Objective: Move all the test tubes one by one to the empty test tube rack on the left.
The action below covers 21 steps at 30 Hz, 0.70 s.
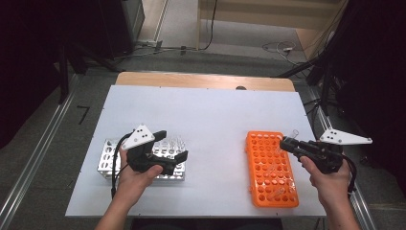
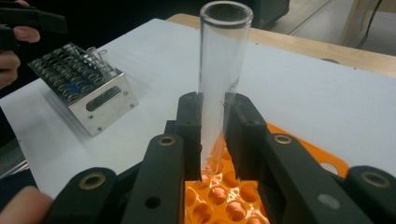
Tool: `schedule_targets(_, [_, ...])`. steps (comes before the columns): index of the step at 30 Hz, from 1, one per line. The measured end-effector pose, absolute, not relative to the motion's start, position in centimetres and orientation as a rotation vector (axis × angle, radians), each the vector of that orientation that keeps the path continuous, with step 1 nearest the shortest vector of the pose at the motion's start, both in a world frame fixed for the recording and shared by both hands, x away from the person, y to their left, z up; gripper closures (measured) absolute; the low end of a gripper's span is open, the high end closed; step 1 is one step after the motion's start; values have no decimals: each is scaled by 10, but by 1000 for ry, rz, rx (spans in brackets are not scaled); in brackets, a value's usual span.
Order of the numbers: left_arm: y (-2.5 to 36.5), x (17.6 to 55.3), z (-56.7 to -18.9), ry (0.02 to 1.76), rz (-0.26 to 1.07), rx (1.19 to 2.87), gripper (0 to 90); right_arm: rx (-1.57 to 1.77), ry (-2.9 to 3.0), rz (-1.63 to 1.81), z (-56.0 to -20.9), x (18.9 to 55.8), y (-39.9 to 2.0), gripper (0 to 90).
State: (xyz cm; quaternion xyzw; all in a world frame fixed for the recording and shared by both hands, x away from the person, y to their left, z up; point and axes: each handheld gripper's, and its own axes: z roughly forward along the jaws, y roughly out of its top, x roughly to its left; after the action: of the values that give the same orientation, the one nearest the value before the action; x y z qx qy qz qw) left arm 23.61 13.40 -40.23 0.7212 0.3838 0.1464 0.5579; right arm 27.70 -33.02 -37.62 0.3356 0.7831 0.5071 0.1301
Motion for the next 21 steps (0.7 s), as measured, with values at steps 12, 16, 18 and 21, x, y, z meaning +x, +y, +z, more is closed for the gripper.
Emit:
schedule_targets(12, [128,234,-400,890,337,1702,2,906,2321,1518,-373,280,-297,737])
schedule_targets(16, [125,233,-399,879,333,1705,2,882,2336,1549,-373,279,-287,737])
schedule_targets(18, [123,232,-399,873,326,1707,2,868,2345,1557,-374,278,-281,737])
schedule_targets(21, [120,231,-400,864,319,1712,2,849,2365,1552,-375,275,-272,737])
